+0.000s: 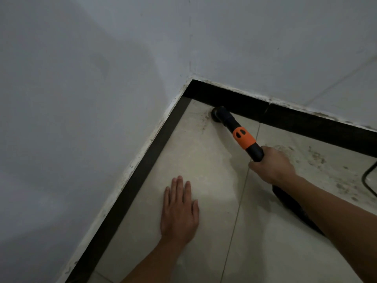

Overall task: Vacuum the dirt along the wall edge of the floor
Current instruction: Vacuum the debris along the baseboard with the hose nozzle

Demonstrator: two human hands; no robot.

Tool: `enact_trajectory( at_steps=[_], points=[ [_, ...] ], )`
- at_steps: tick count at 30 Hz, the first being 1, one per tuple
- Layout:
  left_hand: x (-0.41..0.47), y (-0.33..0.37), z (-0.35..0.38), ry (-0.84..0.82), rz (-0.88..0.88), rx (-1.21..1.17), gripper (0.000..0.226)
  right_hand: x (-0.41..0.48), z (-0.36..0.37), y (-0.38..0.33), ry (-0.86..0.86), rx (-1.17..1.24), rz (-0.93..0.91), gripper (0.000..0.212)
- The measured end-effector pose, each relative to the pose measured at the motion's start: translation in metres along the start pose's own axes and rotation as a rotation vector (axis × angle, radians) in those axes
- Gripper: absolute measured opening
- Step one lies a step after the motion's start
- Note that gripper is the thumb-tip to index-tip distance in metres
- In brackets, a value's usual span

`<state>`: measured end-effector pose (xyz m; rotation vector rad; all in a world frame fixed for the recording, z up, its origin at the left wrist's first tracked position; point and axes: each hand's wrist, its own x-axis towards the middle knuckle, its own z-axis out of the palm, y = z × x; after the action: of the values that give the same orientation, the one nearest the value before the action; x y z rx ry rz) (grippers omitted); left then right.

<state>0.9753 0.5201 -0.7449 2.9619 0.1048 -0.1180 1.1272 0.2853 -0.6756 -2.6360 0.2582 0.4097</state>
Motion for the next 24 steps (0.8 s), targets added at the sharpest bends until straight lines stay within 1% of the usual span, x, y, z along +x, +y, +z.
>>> enact_trajectory(
  at_steps=[5,9,15,19,24],
  points=[
    [0.001,0.000,0.003,-0.002,0.008,0.000,0.059,0.018,-0.015,-0.021,-0.154,0.299,0.081,0.020],
    [0.001,-0.001,0.005,-0.003,0.007,0.012,0.059,0.028,-0.022,-0.044,-0.259,0.516,0.085,0.015],
    [0.002,-0.001,0.003,0.006,0.008,0.015,0.058,0.042,-0.015,-0.073,-0.405,0.693,0.132,0.016],
    [0.001,-0.001,0.002,0.005,0.009,0.001,0.058,0.045,-0.029,-0.056,-0.430,0.714,0.145,0.018],
    [0.000,-0.001,0.004,0.015,0.009,-0.004,0.058,0.022,-0.047,0.007,-0.440,0.731,0.246,0.022]
  ],
)
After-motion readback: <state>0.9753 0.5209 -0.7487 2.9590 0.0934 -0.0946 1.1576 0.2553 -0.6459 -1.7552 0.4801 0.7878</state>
